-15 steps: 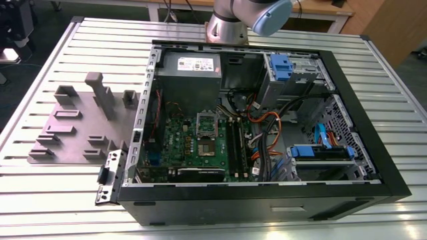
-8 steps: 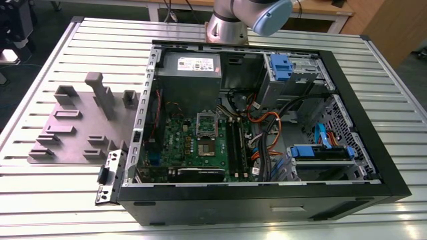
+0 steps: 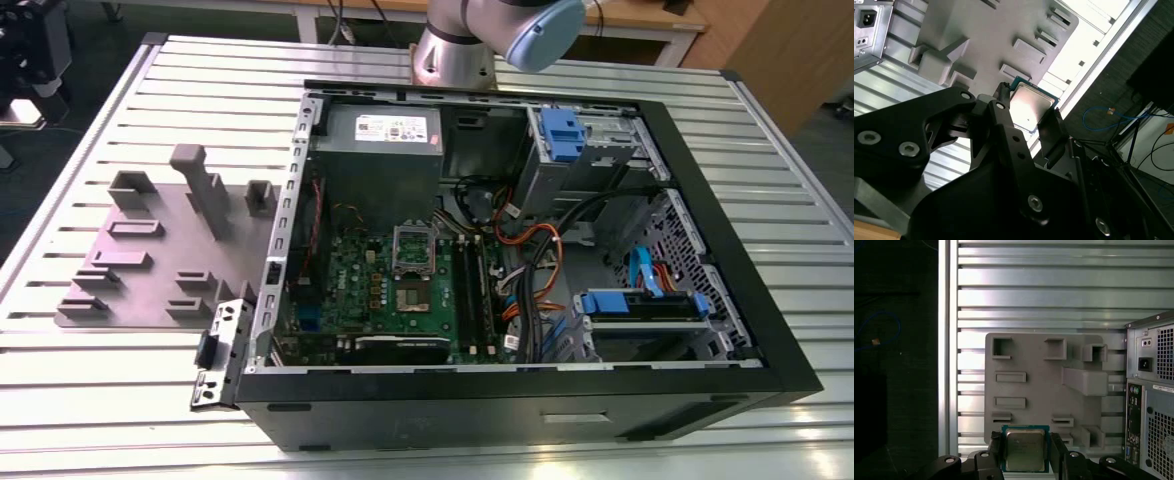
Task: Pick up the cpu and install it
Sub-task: 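Pick up the cpu and move it towards the insertion slot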
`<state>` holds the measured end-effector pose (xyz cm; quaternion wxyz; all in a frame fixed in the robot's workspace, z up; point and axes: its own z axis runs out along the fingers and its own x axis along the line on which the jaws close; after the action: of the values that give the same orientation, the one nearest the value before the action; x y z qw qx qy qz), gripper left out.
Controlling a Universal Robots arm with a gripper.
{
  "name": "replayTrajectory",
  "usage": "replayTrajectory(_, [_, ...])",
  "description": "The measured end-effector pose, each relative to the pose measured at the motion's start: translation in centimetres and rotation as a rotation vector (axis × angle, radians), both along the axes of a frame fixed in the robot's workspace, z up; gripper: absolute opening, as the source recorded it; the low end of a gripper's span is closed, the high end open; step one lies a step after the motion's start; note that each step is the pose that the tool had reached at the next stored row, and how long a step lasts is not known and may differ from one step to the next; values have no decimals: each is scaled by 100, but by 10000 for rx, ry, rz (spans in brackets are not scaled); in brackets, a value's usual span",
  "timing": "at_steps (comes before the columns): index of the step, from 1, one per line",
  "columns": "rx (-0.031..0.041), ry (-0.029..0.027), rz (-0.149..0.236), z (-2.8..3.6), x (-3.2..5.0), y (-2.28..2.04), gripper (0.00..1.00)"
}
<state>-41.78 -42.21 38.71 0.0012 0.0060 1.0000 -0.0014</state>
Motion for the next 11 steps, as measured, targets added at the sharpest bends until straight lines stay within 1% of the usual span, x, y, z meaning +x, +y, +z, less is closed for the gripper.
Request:
replayTrajectory(8, [-1, 1, 1, 8, 1, -3, 47])
replayTrajectory(11, [0, -1, 3, 10, 20, -4, 47])
